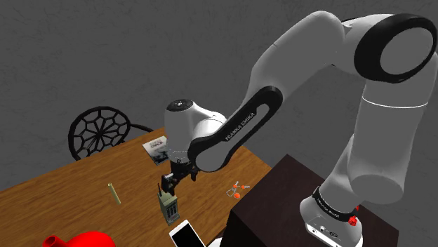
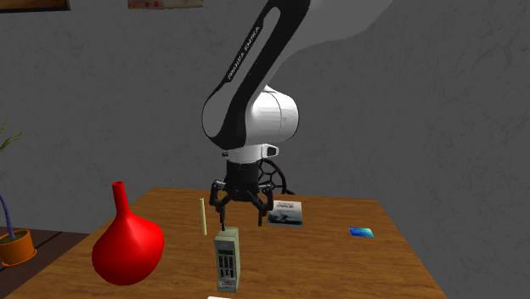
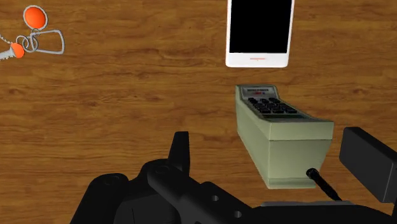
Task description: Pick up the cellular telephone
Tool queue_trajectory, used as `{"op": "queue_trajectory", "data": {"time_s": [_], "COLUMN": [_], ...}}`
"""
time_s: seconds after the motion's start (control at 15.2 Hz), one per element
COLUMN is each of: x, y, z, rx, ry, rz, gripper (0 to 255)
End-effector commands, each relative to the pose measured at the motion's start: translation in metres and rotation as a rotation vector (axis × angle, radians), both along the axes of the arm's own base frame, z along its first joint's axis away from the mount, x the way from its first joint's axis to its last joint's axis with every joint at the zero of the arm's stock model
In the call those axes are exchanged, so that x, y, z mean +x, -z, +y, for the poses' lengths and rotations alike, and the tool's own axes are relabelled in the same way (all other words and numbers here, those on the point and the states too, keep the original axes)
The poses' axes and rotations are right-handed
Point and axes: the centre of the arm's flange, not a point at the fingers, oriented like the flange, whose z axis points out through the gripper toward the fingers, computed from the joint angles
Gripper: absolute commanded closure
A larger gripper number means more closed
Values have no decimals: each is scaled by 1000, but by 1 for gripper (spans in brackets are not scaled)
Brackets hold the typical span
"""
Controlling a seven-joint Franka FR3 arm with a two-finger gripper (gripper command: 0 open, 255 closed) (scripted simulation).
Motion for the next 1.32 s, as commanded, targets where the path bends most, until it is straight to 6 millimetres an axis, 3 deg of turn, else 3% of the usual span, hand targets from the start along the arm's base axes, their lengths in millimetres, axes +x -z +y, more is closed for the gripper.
{"op": "queue_trajectory", "data": {"time_s": [0.0,0.26,0.86,0.92,1.25], "x": [4,13,13,14,14], "y": [21,57,97,97,97], "z": [20,53,53,53,53], "rx": [-5,-13,-13,-13,-13], "ry": [1,2,2,2,2], "rz": [4,12,12,12,12], "gripper": [0,0,0,255,255]}}
